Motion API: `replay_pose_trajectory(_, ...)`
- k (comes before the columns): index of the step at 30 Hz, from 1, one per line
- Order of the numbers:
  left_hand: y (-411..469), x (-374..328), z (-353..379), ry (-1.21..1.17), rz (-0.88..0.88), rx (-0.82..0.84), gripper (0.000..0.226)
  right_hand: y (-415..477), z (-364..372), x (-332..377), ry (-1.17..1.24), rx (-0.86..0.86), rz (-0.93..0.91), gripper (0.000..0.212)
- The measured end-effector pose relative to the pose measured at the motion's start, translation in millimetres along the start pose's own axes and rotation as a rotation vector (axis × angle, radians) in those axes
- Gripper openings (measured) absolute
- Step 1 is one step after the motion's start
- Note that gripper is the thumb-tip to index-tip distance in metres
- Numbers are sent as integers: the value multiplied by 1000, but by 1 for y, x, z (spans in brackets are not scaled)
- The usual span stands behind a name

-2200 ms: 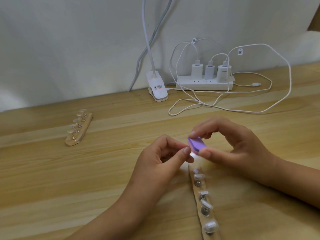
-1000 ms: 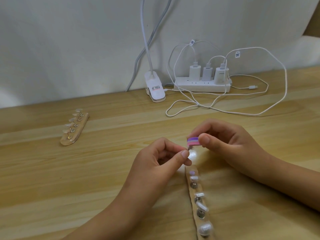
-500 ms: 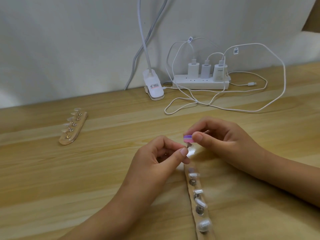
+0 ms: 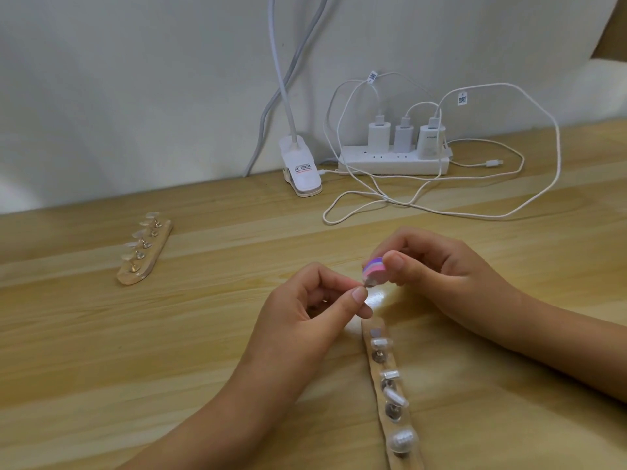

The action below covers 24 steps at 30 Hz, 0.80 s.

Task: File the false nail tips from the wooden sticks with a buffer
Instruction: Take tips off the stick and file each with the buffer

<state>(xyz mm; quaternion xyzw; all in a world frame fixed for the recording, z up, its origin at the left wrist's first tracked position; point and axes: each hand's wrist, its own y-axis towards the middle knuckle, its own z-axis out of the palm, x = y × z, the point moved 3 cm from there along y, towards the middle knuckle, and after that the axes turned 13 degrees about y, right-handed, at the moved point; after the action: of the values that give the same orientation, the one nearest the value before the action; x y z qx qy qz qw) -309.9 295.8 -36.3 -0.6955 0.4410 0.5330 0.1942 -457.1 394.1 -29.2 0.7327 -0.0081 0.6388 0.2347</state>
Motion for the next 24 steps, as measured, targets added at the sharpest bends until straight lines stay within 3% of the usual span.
replay_pose_trajectory(24,0,1,-1,-9,-2,-8,4,-1,-1,-1,-50,0,22,25)
